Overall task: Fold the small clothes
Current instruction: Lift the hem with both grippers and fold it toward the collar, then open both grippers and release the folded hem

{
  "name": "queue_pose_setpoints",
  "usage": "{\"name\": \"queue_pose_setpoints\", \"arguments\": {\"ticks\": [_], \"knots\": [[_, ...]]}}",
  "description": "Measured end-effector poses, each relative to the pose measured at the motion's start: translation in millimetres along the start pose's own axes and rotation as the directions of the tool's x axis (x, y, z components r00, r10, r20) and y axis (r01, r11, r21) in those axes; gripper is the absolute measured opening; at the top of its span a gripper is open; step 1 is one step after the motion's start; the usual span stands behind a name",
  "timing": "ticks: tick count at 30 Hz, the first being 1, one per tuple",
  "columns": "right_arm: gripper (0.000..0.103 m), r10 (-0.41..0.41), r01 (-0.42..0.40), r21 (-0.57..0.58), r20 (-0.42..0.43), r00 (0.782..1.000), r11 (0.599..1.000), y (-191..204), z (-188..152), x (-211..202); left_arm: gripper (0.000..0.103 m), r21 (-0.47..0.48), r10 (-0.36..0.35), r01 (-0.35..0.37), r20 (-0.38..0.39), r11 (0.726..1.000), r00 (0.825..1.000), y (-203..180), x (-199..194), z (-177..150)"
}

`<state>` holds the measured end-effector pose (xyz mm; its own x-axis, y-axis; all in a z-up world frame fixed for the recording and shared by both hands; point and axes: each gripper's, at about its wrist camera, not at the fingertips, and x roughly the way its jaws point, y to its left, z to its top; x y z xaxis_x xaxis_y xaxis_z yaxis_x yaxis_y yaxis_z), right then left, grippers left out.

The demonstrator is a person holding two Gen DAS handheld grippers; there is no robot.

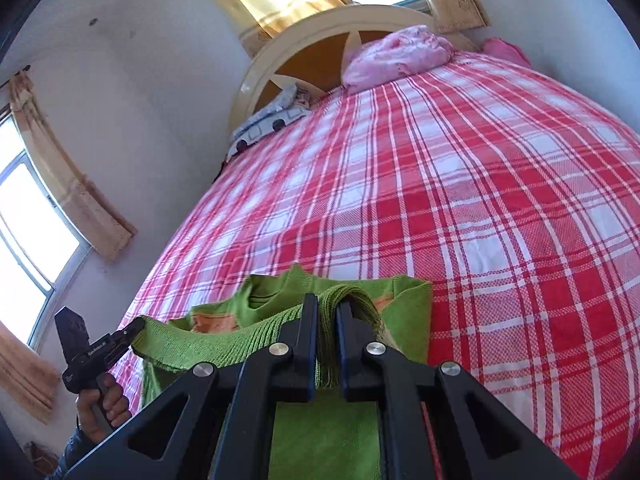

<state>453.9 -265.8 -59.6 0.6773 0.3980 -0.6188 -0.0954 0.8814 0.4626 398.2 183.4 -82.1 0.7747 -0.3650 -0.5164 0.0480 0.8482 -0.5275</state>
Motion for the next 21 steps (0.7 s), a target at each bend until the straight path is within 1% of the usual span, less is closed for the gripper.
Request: {"name": "queue_pose_setpoints", "arguments": {"ticks": [5,8,10,12,13,14,15,16,17,18,19,20,21], "knots": [[0.008,-0.035,0.036,0.028,-0.035,0.999,0.999,-19,6,35,0.009,-0.001,0.05,-0.05,-0.029,0.999,0.998,8,16,0],[0.009,-0.052,0.054,0.041,-0.055,0.997,0.998,-26,10,53,0.01,-0.023,0.074,-0.076,-0.05,0.997,0.996,14,27,1],[0.011,-0.07,0.073,0.053,-0.051,0.996,0.996,-31,14,63,0.014,-0.033,0.093,-0.095,-0.063,0.995,0.994,17,34,0],[0.022,-0.102,0.103,0.025,-0.058,0.993,0.994,-30,17,71,0.015,-0.062,0.098,-0.102,-0.066,0.993,0.993,21,38,0],[0.046,-0.143,0.143,0.004,-0.04,0.989,0.99,-28,19,71,0.019,-0.081,0.094,-0.099,-0.067,0.992,0.993,23,38,1],[0.071,-0.168,0.168,-0.009,-0.021,0.986,0.986,-27,19,69,0.021,-0.093,0.076,-0.082,-0.059,0.992,0.995,25,37,1],[0.073,-0.16,0.16,-0.003,-0.002,0.987,0.987,-29,20,65,0.028,-0.099,0.065,-0.069,-0.038,0.993,0.997,25,31,3],[0.073,-0.156,0.156,0.005,0.005,0.988,0.988,-31,20,62,0.046,-0.097,0.067,-0.069,-0.021,0.993,0.998,25,26,4],[0.073,-0.162,0.162,0.013,0.012,0.987,0.987,-33,19,58,0.057,-0.098,0.076,-0.075,0.004,0.992,0.997,25,18,6],[0.073,-0.179,0.178,0.014,0.023,0.984,0.984,-34,17,52,0.071,-0.098,0.088,-0.085,0.025,0.992,0.996,25,12,6],[0.073,-0.183,0.183,0.012,0.028,0.983,0.983,-34,16,49,0.073,-0.094,0.102,-0.097,0.049,0.991,0.994,24,5,6],[0.073,-0.179,0.179,0.005,0.025,0.983,0.984,-34,13,43,0.073,-0.086,0.109,-0.105,0.051,0.991,0.993,23,2,6],[0.073,-0.175,0.175,0.001,0.018,0.984,0.985,-33,10,40,0.073,-0.079,0.119,-0.116,0.035,0.99,0.992,23,0,6]]}}
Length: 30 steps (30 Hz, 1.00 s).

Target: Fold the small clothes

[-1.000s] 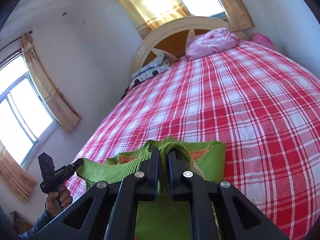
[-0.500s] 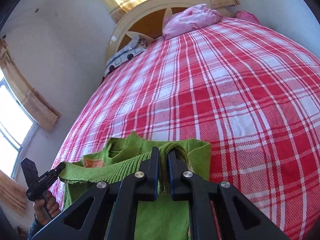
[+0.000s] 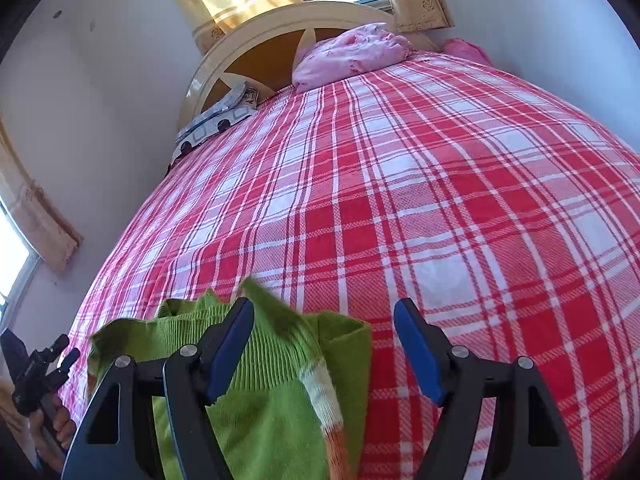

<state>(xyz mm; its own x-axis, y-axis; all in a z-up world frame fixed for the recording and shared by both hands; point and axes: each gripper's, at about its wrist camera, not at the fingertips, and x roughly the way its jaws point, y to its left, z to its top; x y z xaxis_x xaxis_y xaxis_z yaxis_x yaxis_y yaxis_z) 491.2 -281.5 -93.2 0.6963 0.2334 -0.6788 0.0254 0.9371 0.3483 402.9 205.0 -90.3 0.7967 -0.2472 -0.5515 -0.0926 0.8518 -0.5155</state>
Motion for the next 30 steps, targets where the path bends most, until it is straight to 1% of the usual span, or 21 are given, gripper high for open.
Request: {"name": "queue_pose_setpoints", "arguments": {"ticks": [3,6,7,8,10,12,13,15,16,17,18,19,21,22,23,25,26,27,28,30], "knots": [[0.073,0.035,-0.036,-0.028,-0.039,0.999,0.999,5,-17,-19,0.073,0.004,0.005,-0.004,-0.04,1.0,0.999,2,-9,-13],[0.073,0.037,-0.043,-0.093,-0.062,0.997,0.995,11,-38,-37,0.073,0.075,0.056,-0.052,-0.065,0.996,0.996,0,-18,-32],[0.072,0.031,-0.039,-0.108,-0.068,0.997,0.993,12,-42,-39,0.073,0.101,0.075,-0.068,-0.07,0.993,0.995,-2,-19,-37],[0.065,0.026,-0.036,-0.125,-0.075,0.997,0.991,14,-46,-41,0.073,0.131,0.103,-0.093,-0.072,0.987,0.992,-3,-18,-40],[0.059,0.024,-0.037,-0.15,-0.087,0.996,0.988,20,-48,-41,0.073,0.162,0.135,-0.122,-0.071,0.979,0.988,-6,-14,-37],[0.059,0.036,-0.05,-0.162,-0.086,0.996,0.985,30,-44,-38,0.073,0.175,0.139,-0.123,-0.08,0.977,0.987,-14,-3,-27],[0.059,0.046,-0.06,-0.171,-0.089,0.995,0.983,36,-42,-34,0.073,0.186,0.153,-0.136,-0.076,0.973,0.985,-17,2,-22],[0.059,0.069,-0.092,-0.21,-0.116,0.991,0.973,50,-38,-19,0.075,0.205,0.218,-0.21,-0.019,0.956,0.976,-24,11,-11],[0.059,0.061,-0.087,-0.224,-0.119,0.991,0.971,54,-37,-12,0.075,0.203,0.244,-0.236,-0.013,0.95,0.97,-23,19,-5],[0.059,0.026,-0.057,-0.229,-0.135,0.991,0.972,56,-39,0,0.075,0.199,0.29,-0.281,-0.016,0.939,0.957,-21,28,-1],[0.059,-0.007,-0.029,-0.223,-0.16,0.987,0.974,54,-42,9,0.075,0.193,0.341,-0.329,-0.032,0.924,0.939,-16,36,-2],[0.059,-0.029,-0.009,-0.214,-0.178,0.984,0.977,51,-45,14,0.075,0.177,0.387,-0.371,-0.066,0.912,0.92,-8,44,-4],[0.059,-0.096,0.055,-0.201,-0.199,0.975,0.978,40,-58,20,0.076,0.132,0.445,-0.427,-0.167,0.894,0.88,15,58,-16],[0.058,-0.096,0.056,-0.205,-0.192,0.977,0.977,38,-61,18,0.077,0.102,0.437,-0.425,-0.17,0.899,0.883,24,56,-20],[0.058,-0.093,0.053,-0.214,-0.181,0.979,0.975,36,-64,14,0.077,0.073,0.414,-0.407,-0.153,0.91,0.897,29,50,-22],[0.058,-0.095,0.054,-0.224,-0.174,0.98,0.973,35,-69,4,0.076,0.076,0.403,-0.396,-0.153,0.915,0.902,33,44,-22],[0.058,-0.077,0.039,-0.214,-0.171,0.982,0.976,34,-70,-4,0.075,0.07,0.385,-0.378,-0.152,0.923,0.911,34,39,-22],[0.058,-0.053,0.021,-0.198,-0.158,0.986,0.98,32,-71,-15,0.075,0.061,0.354,-0.349,-0.149,0.935,0.923,34,30,-25],[0.058,-0.033,0.006,-0.181,-0.143,0.989,0.984,30,-71,-24,0.075,0.058,0.339,-0.334,-0.145,0.941,0.93,34,23,-26],[0.058,0.006,-0.021,-0.147,-0.102,0.995,0.989,22,-75,-52,0.075,0.078,0.293,-0.286,-0.118,0.955,0.949,26,-1,-34]]}}
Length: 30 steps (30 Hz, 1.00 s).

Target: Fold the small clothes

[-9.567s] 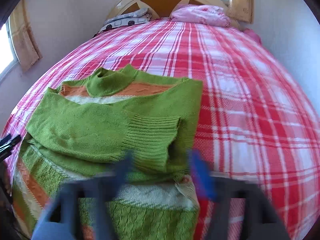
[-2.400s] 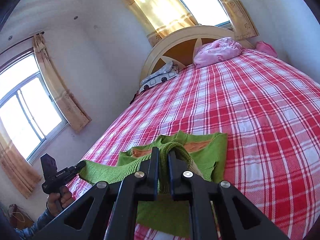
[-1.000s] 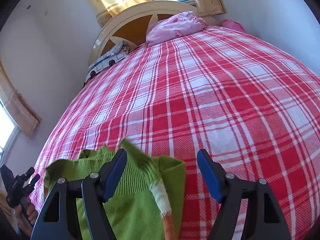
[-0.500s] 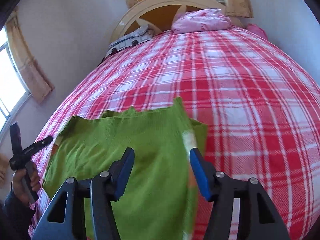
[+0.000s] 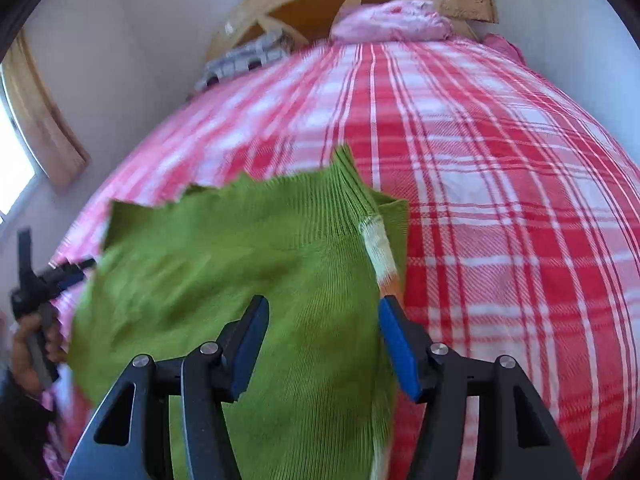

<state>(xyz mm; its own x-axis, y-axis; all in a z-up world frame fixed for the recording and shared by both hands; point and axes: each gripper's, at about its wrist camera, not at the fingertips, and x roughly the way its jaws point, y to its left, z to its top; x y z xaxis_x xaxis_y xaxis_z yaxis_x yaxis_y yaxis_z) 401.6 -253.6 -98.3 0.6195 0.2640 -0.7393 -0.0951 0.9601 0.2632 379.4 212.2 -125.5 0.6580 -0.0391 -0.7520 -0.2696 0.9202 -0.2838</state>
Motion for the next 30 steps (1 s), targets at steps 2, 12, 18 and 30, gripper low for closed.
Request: {"name": "queue_pose_setpoints", "arguments": {"ticks": [2,12,18,30], "knots": [[0.058,0.009,-0.009,0.011,0.02,1.0,1.0,-4,-8,-18,0.075,0.041,-0.03,0.029,0.026,0.999,0.999,-2,-20,-14],[0.057,0.054,-0.053,0.026,-0.061,0.997,0.998,-11,-63,-41,0.059,0.156,-0.188,0.193,-0.045,0.969,0.981,-9,-50,-81],[0.017,0.066,-0.064,0.041,-0.063,0.996,0.997,-13,-76,-39,0.013,0.106,-0.232,0.239,-0.069,0.965,0.97,-4,-41,-83],[0.006,0.11,-0.105,0.073,-0.079,0.991,0.992,-22,-95,-50,0.009,0.127,-0.249,0.252,-0.043,0.959,0.968,6,-56,-103]]}}
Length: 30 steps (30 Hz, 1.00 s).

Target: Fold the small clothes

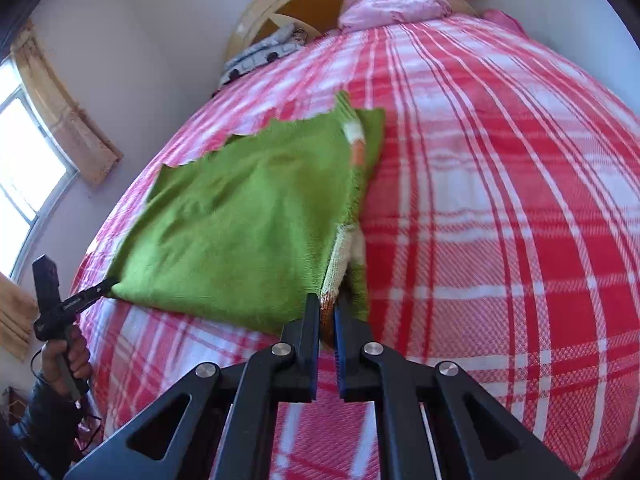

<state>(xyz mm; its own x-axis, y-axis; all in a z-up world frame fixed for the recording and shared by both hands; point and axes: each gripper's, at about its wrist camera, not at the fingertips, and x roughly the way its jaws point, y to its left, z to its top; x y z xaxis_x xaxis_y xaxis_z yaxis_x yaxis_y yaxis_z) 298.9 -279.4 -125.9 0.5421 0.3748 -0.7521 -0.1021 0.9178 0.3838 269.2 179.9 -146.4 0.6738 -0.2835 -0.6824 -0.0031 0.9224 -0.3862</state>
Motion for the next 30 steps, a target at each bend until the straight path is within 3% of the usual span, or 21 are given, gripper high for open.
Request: {"name": "queue_pose_setpoints", "arguments": {"ticks": [3,5,6,7,9,10,14,17,20,22,24,26,30], "knots": [[0.013,-0.03,0.03,0.01,0.004,1.0,1.0,2,5,-2,0.016,0.018,0.016,-0.016,0.012,1.0,1.0,-4,-2,3],[0.056,-0.122,0.124,-0.025,0.052,0.991,0.992,12,9,-12,0.02,0.04,0.049,-0.049,0.015,0.998,0.999,-7,-5,6],[0.063,-0.161,0.167,-0.053,0.104,0.982,0.985,21,11,-21,0.032,0.047,0.073,-0.075,0.027,0.996,0.997,-7,-8,7],[0.064,-0.168,0.178,-0.073,0.133,0.977,0.981,29,14,-26,0.047,0.054,0.09,-0.092,0.047,0.994,0.995,-8,-13,7],[0.064,-0.142,0.168,-0.138,0.178,0.974,0.976,51,21,-32,0.063,0.059,0.119,-0.125,0.095,0.99,0.988,-8,-21,8],[0.064,-0.121,0.153,-0.175,0.182,0.976,0.973,63,23,-31,0.065,0.06,0.125,-0.132,0.112,0.989,0.986,-8,-23,9],[0.064,-0.077,0.111,-0.308,0.121,0.99,0.945,108,34,10,0.066,0.045,0.217,-0.22,0.068,0.975,0.974,-2,-5,14],[0.064,-0.164,0.17,-0.336,0.047,0.985,0.926,117,34,52,0.067,0.019,0.265,-0.265,-0.004,0.964,0.964,4,10,12],[0.064,-0.245,0.22,-0.383,-0.018,0.969,0.897,118,19,78,0.075,0.054,0.312,-0.311,-0.007,0.949,0.95,2,10,8],[0.064,-0.273,0.249,-0.412,0.001,0.962,0.877,123,10,77,0.076,0.061,0.312,-0.311,-0.002,0.948,0.95,1,9,5],[0.064,-0.291,0.244,-0.406,-0.056,0.955,0.881,128,10,75,0.076,0.054,0.301,-0.301,0.003,0.952,0.954,4,9,3],[0.064,-0.281,0.241,-0.434,-0.03,0.959,0.868,141,14,66,0.076,0.049,0.302,-0.303,0.01,0.952,0.953,4,8,2],[0.064,-0.16,0.151,-0.501,0.025,0.987,0.852,200,28,78,0.081,0.062,0.316,-0.316,0.013,0.947,0.949,-1,9,2]]}}
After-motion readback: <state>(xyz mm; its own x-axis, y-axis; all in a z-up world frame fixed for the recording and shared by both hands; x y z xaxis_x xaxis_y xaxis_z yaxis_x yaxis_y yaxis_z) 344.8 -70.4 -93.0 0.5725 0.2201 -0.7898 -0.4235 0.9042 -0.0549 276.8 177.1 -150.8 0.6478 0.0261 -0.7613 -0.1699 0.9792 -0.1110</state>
